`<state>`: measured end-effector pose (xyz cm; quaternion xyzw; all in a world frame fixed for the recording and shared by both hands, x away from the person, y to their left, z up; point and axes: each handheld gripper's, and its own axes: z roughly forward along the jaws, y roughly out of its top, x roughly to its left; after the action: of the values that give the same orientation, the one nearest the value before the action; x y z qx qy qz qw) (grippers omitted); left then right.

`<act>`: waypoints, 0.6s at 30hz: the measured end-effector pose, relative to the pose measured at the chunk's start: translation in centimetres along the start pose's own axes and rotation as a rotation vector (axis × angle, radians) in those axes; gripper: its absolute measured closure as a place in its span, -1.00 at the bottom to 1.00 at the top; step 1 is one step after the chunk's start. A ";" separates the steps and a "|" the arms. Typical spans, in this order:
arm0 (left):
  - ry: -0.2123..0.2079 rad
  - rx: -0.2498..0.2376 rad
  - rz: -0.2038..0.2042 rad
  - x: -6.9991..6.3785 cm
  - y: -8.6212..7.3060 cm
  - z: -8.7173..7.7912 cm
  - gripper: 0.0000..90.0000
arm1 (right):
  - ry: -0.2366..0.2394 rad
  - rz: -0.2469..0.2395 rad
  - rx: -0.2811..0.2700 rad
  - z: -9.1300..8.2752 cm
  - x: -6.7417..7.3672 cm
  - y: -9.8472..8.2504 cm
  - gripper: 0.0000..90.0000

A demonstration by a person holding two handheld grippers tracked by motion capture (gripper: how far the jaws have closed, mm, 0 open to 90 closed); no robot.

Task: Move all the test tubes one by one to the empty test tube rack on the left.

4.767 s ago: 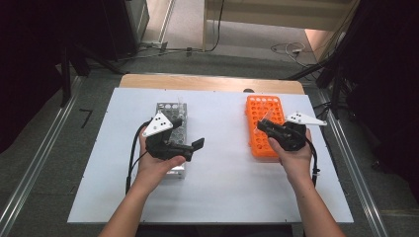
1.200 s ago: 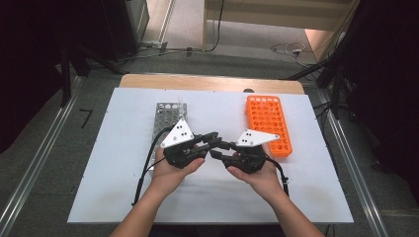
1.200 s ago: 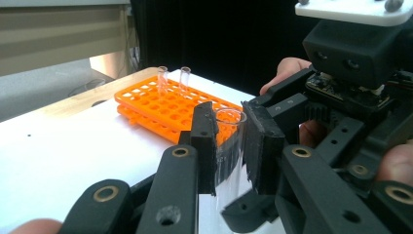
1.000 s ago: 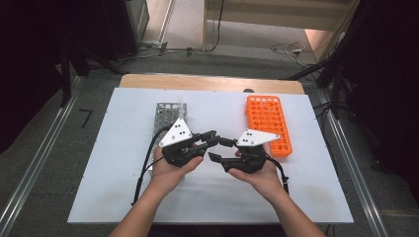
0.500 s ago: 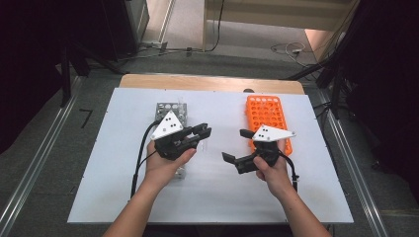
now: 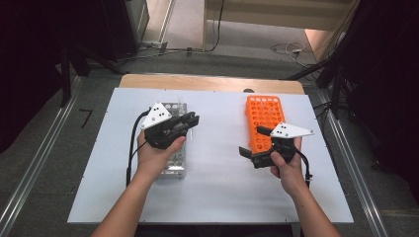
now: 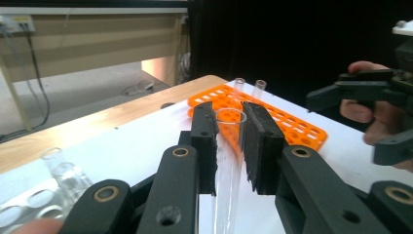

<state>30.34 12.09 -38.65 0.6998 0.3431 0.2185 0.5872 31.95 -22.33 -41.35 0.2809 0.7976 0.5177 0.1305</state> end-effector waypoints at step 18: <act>0.147 -0.029 -0.042 4.1 0.1 1.5 0.67 | -0.052 0.039 -0.010 -1.0 -1.9 -0.9 -1.00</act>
<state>34.14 14.09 -39.28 0.6658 0.3967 0.2619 0.5751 32.67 -24.47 -41.88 0.3092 0.7855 0.5167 0.1426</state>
